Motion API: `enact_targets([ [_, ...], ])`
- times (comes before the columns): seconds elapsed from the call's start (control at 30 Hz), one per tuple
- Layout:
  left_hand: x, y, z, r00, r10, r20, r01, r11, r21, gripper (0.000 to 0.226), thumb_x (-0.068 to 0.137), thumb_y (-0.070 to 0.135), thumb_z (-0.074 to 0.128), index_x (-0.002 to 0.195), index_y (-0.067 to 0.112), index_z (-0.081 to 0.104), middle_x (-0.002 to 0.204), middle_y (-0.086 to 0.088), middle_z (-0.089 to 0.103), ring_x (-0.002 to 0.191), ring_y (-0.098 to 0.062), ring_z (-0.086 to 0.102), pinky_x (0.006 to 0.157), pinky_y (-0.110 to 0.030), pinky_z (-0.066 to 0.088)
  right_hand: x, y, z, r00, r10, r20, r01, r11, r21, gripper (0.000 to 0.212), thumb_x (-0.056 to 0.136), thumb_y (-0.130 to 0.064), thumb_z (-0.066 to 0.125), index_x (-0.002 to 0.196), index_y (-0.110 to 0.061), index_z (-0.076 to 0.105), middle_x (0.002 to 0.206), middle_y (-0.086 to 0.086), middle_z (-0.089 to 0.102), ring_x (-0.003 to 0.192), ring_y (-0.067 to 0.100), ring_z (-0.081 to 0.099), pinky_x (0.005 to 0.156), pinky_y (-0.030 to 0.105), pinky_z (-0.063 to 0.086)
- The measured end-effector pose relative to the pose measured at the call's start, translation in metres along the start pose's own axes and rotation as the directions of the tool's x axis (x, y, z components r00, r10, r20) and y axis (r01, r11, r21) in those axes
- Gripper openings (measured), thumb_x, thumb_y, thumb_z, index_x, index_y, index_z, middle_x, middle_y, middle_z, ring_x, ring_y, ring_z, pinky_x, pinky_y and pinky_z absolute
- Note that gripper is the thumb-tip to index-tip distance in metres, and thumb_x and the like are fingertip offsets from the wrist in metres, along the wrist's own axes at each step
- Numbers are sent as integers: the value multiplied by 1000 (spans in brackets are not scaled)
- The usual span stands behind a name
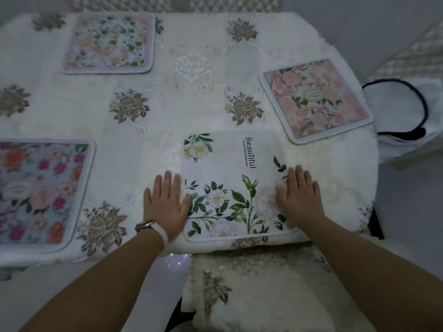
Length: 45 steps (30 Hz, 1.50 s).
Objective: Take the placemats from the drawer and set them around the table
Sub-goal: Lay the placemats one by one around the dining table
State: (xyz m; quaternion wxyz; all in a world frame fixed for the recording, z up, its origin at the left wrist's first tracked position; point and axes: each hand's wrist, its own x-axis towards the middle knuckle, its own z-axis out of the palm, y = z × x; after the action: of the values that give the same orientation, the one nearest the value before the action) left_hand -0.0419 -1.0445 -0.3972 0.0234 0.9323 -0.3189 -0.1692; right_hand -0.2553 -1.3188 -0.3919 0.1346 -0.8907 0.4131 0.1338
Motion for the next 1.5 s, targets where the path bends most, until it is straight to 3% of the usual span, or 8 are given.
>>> enact_targets([
  [0.13, -33, -18, -5, 998, -16, 67, 15, 1000, 9, 79, 87, 66, 1, 156, 27, 3, 164, 0, -5, 150, -21, -6, 119, -48, 5, -21, 10, -5, 999, -38, -32, 37, 998, -47, 67, 98, -50, 25, 151, -8, 29, 159, 17, 25, 145, 34, 24, 116, 50, 23],
  [0.23, -56, -26, -18, 998, -24, 55, 28, 997, -67, 85, 82, 66, 12, 154, 21, 20, 162, -5, 18, 148, -25, 17, 117, -48, 22, -24, 14, -10, 967, -219, -127, 211, 975, -73, 32, 91, -32, 52, 115, -11, 55, 115, 12, 58, 102, 32, 58, 84, 41, 49],
  [0.33, -82, -31, -30, 998, -57, -20, 54, 987, -151, 82, 84, 61, 29, 151, 14, 31, 151, -12, 40, 136, -31, 41, 108, -51, 38, -28, -4, -31, 922, -350, -163, 344, 937, -63, 18, 87, -27, 51, 86, -11, 60, 88, 7, 60, 70, 26, 56, 60, 33, 44],
  [0.53, -125, -41, -59, 988, -93, -122, 83, 992, -91, 67, 83, 50, 39, 131, 8, 58, 134, -18, 57, 120, -37, 56, 95, -54, 48, -40, -63, -69, 813, -566, -137, 566, 823, -44, 36, 91, -32, 48, 111, -9, 68, 105, 7, 67, 89, 26, 62, 76, 37, 52],
  [0.67, -153, -45, -83, 975, -88, -205, 87, 996, -12, 56, 82, 46, 43, 126, 15, 61, 133, -9, 59, 118, -30, 57, 90, -48, 50, -51, -102, -82, 701, -706, -100, 700, 708, -90, 39, 92, -37, 51, 120, -14, 63, 115, 4, 64, 99, 25, 60, 85, 38, 50],
  [1.03, -227, -91, -111, 910, -188, -370, 184, 982, -46, 36, 81, 35, 60, 109, 14, 69, 115, -8, 67, 99, -29, 64, 76, -39, 55, -102, -195, -91, 451, -893, 4, 868, 437, -237, 47, 87, -47, 35, 111, -17, 63, 96, 1, 62, 81, 24, 57, 70, 34, 44],
  [1.17, -248, -127, -112, 894, -220, -391, 208, 975, -74, 41, 81, 40, 52, 106, 14, 71, 112, -8, 69, 96, -27, 65, 76, -37, 56, -120, -234, -85, 416, -909, 6, 875, 399, -276, 52, 86, -49, 33, 115, -17, 61, 103, 3, 62, 88, 25, 59, 76, 36, 45],
  [1.5, -308, -281, -111, 884, -200, -422, 168, 979, -111, 40, 84, 41, 52, 117, 22, 64, 115, 1, 66, 99, -20, 61, 78, -34, 52, -209, -374, -39, 450, -893, -6, 864, 437, -249, 47, 93, -49, 39, 128, -24, 57, 122, -5, 61, 103, 16, 58, 90, 31, 48],
])
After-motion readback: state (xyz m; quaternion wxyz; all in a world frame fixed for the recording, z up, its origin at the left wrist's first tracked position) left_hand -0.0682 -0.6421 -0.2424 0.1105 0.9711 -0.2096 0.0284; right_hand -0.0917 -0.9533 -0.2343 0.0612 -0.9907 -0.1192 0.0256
